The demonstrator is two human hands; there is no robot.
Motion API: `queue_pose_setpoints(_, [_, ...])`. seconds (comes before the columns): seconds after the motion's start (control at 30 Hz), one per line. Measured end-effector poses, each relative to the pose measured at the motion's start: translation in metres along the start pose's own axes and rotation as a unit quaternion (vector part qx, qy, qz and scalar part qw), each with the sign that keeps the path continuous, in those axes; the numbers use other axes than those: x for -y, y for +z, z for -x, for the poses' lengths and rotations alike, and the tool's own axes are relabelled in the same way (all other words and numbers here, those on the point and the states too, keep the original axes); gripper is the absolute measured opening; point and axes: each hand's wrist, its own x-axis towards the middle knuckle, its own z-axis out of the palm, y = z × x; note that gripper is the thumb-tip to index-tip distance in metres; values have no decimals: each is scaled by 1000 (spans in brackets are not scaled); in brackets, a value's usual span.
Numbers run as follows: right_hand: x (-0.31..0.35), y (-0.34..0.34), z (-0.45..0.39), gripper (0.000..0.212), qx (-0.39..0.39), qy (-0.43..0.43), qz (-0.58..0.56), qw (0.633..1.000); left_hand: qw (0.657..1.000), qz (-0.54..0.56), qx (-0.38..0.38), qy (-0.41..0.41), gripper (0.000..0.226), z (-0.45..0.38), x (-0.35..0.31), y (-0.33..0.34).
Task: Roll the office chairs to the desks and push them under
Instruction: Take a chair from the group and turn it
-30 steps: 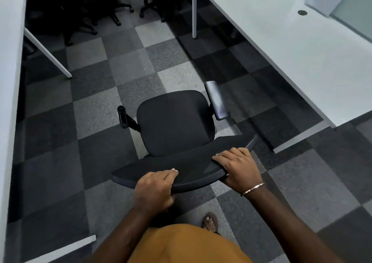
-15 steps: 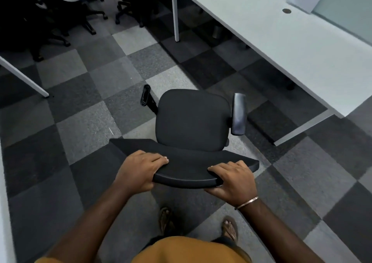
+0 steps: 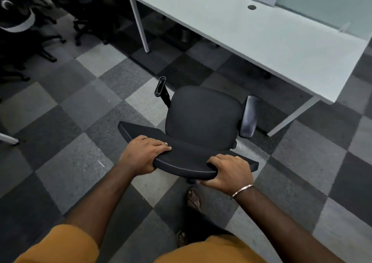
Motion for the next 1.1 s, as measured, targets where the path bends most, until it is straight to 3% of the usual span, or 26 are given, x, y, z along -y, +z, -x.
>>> queue_pose_setpoints(0.2, [21, -13, -66, 67, 66, 29, -14, 997, 997, -3, -29, -69, 70, -56, 44, -19])
queue_pose_setpoints(0.53, [9, -16, -146, 82, 92, 122, -33, 988, 998, -1, -57, 0, 67, -156, 111, -39])
queue_pose_setpoints(0.9, [42, -5, -191, 70, -8, 281, 18, 959, 991, -8, -63, 116, 62, -227, 165, -57])
queue_pose_setpoints(1.1, [93, 16, -201, 58, -145, 351, -29, 925, 984, -43, -57, 162, 59, -259, 193, -66])
